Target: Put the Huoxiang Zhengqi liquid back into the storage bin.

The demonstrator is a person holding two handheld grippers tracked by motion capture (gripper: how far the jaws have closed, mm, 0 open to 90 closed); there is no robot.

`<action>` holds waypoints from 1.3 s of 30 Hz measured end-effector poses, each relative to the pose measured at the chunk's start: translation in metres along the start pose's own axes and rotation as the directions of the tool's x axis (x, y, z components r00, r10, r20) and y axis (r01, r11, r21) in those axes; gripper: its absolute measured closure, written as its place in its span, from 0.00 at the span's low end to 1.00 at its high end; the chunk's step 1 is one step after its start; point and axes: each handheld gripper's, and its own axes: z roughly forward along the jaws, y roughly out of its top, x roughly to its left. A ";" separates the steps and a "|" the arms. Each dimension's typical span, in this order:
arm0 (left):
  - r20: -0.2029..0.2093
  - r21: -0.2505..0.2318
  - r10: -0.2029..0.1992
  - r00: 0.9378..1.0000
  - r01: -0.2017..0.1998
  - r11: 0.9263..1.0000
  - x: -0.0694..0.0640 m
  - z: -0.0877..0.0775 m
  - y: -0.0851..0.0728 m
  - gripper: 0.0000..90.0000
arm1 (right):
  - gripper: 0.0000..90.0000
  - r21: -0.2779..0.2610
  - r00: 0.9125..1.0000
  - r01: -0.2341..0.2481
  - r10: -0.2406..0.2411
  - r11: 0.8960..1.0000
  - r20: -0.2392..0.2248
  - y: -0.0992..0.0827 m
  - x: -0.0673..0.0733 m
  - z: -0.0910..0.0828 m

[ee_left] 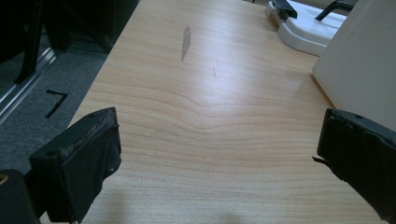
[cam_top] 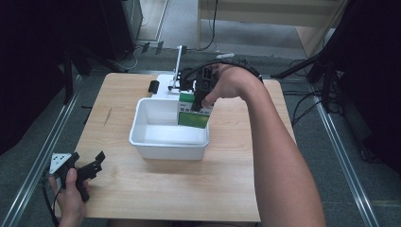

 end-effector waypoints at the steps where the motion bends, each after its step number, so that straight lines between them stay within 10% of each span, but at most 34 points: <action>1: 0.000 0.000 0.000 1.000 0.000 1.000 0.000 0.000 0.000 0.00 | 0.72 -0.001 1.000 0.005 -0.005 1.000 0.001 0.000 0.000 0.002; 39: 0.002 0.003 -0.002 1.000 0.002 1.000 0.000 0.000 0.000 0.00 | 0.71 0.050 0.999 0.045 -0.046 0.998 0.019 0.002 -0.006 0.082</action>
